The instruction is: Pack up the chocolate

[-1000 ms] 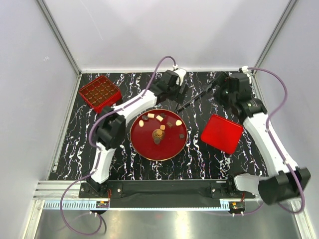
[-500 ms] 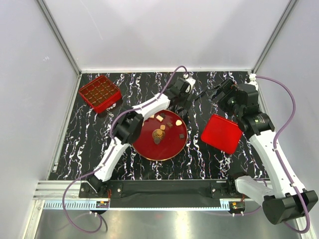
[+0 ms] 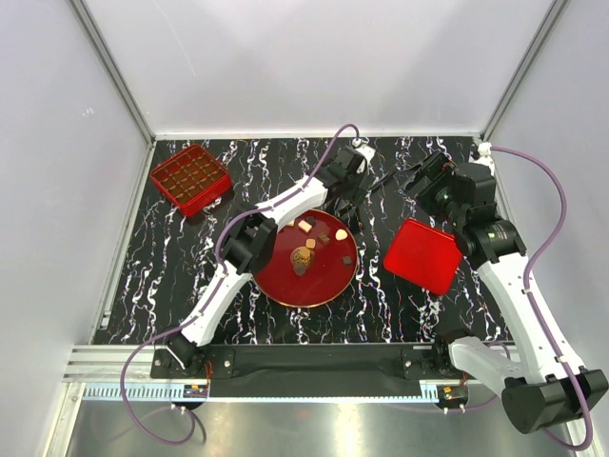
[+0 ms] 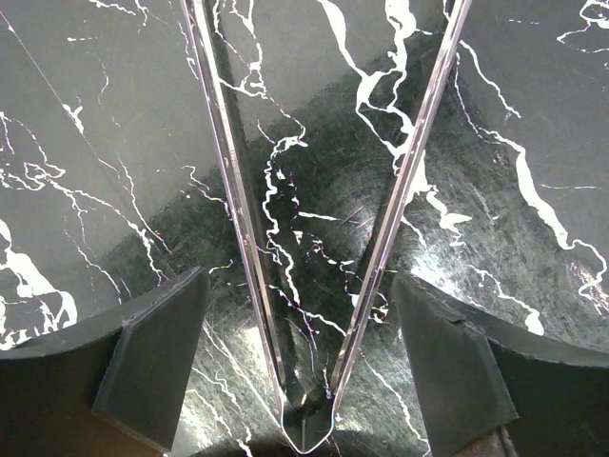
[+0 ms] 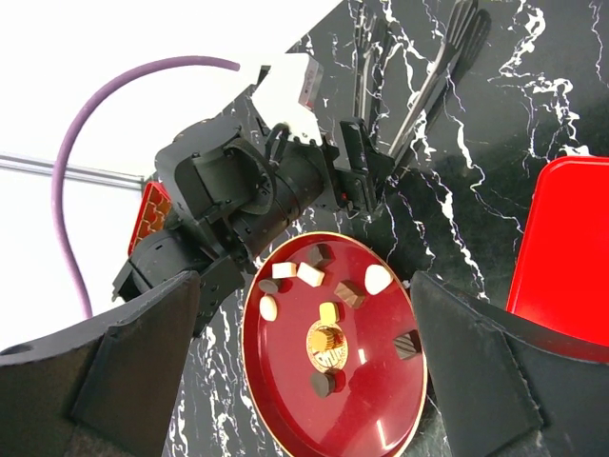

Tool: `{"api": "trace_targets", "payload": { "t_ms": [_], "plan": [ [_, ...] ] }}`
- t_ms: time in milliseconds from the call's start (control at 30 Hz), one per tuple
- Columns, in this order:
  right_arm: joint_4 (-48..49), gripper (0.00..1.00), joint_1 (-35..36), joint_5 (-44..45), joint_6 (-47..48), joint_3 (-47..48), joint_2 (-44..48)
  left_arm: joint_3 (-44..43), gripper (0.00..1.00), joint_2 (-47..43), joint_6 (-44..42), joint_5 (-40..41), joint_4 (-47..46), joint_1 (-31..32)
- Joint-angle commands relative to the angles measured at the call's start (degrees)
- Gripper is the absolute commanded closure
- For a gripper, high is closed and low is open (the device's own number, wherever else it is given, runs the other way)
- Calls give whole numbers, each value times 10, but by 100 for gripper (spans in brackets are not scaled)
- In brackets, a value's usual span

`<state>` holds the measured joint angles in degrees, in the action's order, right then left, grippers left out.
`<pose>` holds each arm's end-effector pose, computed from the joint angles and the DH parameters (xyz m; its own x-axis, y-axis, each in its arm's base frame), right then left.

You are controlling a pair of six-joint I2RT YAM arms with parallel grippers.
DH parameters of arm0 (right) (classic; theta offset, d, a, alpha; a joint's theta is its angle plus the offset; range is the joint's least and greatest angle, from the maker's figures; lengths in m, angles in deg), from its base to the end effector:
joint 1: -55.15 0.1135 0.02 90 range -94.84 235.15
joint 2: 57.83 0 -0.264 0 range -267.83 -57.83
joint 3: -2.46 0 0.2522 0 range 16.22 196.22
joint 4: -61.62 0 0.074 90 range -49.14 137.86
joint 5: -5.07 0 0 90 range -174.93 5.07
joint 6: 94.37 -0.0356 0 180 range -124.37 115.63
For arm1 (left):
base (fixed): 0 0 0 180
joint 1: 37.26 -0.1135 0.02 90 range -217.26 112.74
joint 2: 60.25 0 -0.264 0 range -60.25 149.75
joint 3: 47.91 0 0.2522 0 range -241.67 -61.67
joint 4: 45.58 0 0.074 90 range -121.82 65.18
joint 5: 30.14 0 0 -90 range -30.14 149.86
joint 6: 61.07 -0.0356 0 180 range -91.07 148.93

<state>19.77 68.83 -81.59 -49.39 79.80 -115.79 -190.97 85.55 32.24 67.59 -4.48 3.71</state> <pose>0.2134 0.0498 0.3791 -0.3925 0.6312 -0.6689 0.1328 0.7586 0.6379 0.4328 -0.3695 0.1741 -0.5554 0.4065 -0.7255 0.5453 0.8367 0.0514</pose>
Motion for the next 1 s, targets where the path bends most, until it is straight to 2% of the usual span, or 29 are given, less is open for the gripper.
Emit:
{"api": "trace_targets", "payload": {
  "t_ms": [0,133,233,500,767,967],
  "plan": [
    [28,0,0,-11,2,8,19,-27,17,-1,-2,12,1,-1],
    [33,0,0,-4,7,5,21,-5,19,-9,9,12,13,-1],
    [37,0,0,-7,7,-1,18,20,24,-22,7,12,-4,-1],
    [47,0,0,-13,3,-5,14,6,26,-14,5,10,13,-2],
    [53,0,0,-20,2,0,9,9,44,-16,3,2,16,-2],
    [55,1,0,-20,5,-1,9,47,49,-69,3,19,-8,-3]
  ]
}}
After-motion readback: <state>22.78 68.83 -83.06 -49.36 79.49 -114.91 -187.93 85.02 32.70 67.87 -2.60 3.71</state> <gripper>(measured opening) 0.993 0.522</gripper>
